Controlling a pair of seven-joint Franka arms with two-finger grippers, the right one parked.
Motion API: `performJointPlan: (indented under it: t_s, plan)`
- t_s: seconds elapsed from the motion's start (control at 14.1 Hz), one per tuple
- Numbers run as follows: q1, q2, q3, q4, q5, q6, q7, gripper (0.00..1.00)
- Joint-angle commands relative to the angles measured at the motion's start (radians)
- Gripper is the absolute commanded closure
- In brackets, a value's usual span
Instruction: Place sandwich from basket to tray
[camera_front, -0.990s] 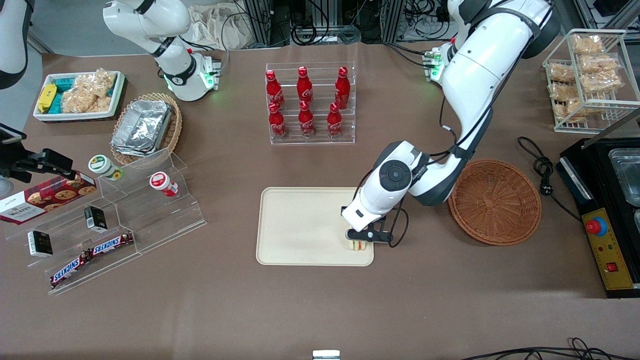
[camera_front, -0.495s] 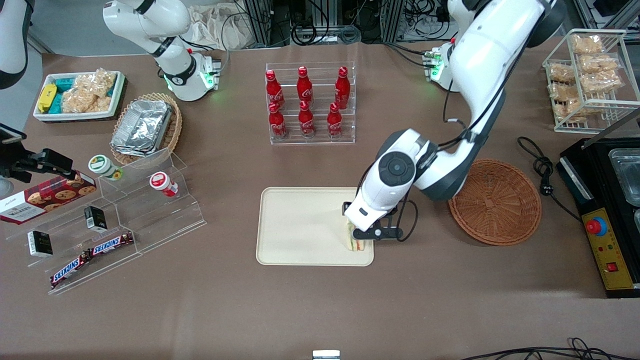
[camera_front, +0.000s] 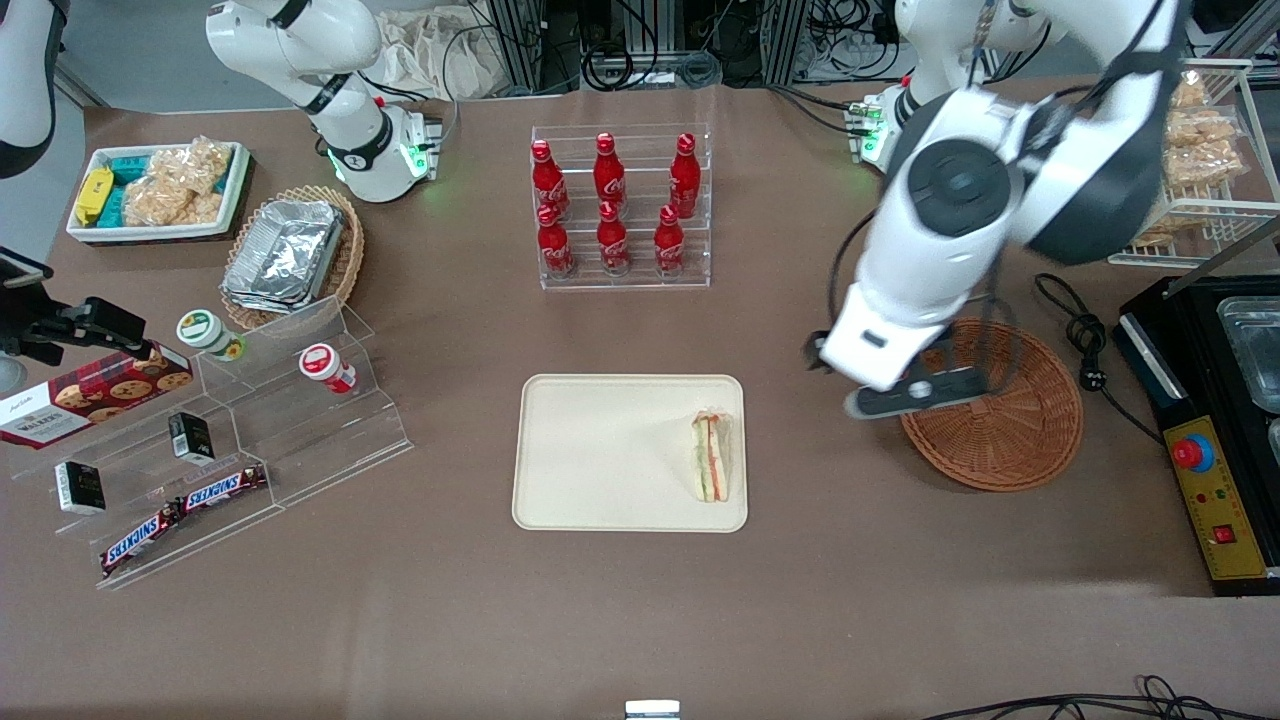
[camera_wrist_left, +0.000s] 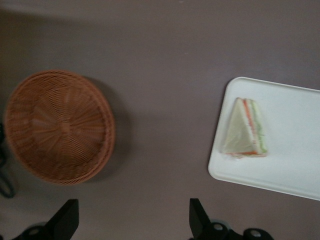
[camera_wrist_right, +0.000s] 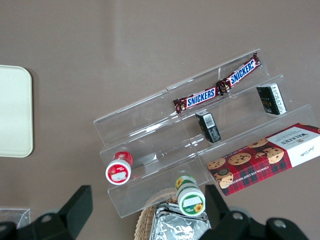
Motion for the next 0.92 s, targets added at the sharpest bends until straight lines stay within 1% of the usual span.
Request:
performJointPlan:
  t_s: [0.0,0.14,0.28,0.42,0.64,0.71,0.85]
  plan:
    - [0.050,-0.057,-0.004,-0.020,0.002,-0.076,0.105,0.01]
    - [0.067,-0.058,0.000,0.017,0.008,-0.120,0.153,0.01]
    - [0.107,-0.065,-0.004,0.049,-0.001,-0.152,0.155,0.00]
    - [0.112,-0.091,0.002,0.054,-0.010,-0.185,0.177,0.00]
    - [0.112,-0.116,0.068,0.049,-0.030,-0.195,0.289,0.00]
    - [0.110,-0.131,0.107,0.049,-0.050,-0.208,0.335,0.00]
    - [0.094,-0.165,0.218,0.046,-0.100,-0.218,0.441,0.00]
